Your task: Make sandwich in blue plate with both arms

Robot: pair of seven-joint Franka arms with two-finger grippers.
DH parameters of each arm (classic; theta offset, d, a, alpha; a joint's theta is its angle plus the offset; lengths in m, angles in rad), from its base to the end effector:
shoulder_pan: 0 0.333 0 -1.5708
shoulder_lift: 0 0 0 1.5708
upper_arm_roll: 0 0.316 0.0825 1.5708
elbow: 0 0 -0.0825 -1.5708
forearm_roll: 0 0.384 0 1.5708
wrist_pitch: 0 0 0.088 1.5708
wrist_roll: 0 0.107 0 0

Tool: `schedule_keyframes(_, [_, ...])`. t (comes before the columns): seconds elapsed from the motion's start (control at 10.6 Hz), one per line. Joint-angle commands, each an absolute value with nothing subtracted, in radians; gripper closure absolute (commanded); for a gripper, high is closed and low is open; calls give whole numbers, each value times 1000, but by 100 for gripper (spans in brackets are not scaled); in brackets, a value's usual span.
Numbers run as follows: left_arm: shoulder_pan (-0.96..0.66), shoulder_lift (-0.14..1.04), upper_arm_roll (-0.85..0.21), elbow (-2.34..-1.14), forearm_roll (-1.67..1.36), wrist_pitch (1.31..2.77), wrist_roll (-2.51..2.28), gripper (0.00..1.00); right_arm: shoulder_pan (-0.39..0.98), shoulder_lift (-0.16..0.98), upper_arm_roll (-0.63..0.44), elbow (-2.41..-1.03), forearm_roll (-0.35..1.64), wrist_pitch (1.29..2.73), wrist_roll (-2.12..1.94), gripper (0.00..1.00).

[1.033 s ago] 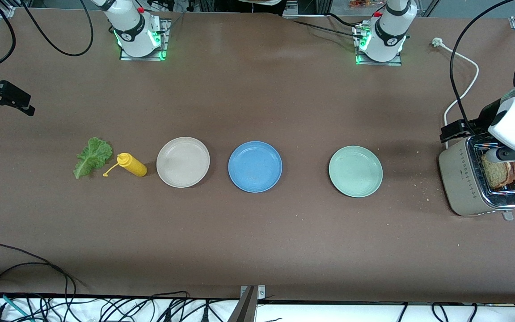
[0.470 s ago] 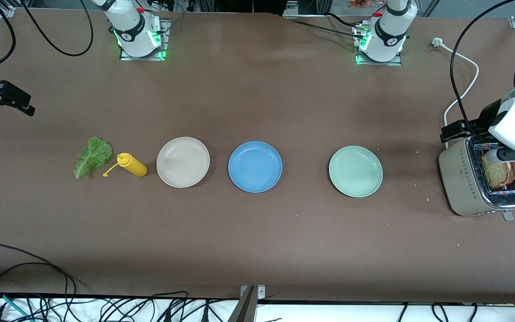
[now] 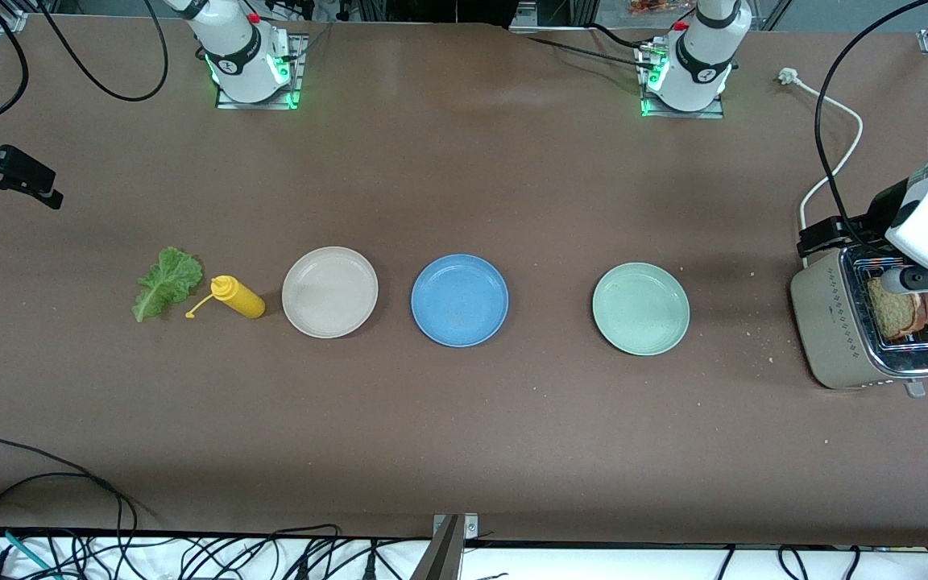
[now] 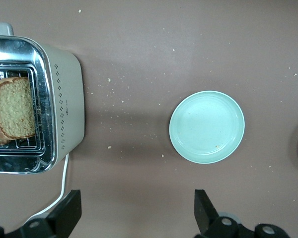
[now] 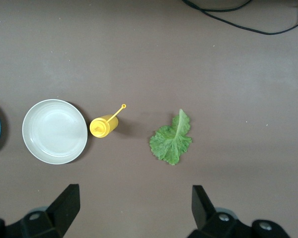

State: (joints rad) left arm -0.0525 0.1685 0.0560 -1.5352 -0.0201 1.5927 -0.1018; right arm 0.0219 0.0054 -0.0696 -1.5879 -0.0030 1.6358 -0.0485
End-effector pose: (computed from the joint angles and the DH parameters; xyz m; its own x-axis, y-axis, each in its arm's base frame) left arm 0.6014 -0.0025 0.5456 0.9882 0.1058 -0.1110 0.1063 -0.9943 -0.0008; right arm 0.5618 -0.0270 0.6192 0.9991 0.0011 0.0423 0.0008 -1.0000 0.0054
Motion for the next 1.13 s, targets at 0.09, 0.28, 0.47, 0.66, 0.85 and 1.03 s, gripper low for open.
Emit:
schedule_keyframes(0.09, [-45,167,63,-1536,-41,1595,-71,0,18,11,-67,-1572,6,1624,-43,0])
schedule_keyframes(0.28, [-34,167,63,-1534,-40,1595,-69,0,18,12,-67,-1572,6,1623,-43,0])
schedule_keyframes(0.47, [-26,167,63,-1534,-26,1595,-69,0,18,11,-68,-1572,6,1623,-44,0])
schedule_keyframes(0.66, [26,181,64,-1531,-25,1595,16,0,18,12,-69,-1572,6,1623,-44,0])
schedule_keyframes(0.85, [76,205,64,-1528,4,1600,83,0,18,12,-67,-1572,6,1623,-43,0])
schedule_keyframes(1.03, [97,248,66,-1526,80,1605,124,5,18,12,-68,-1572,6,1624,-44,0])
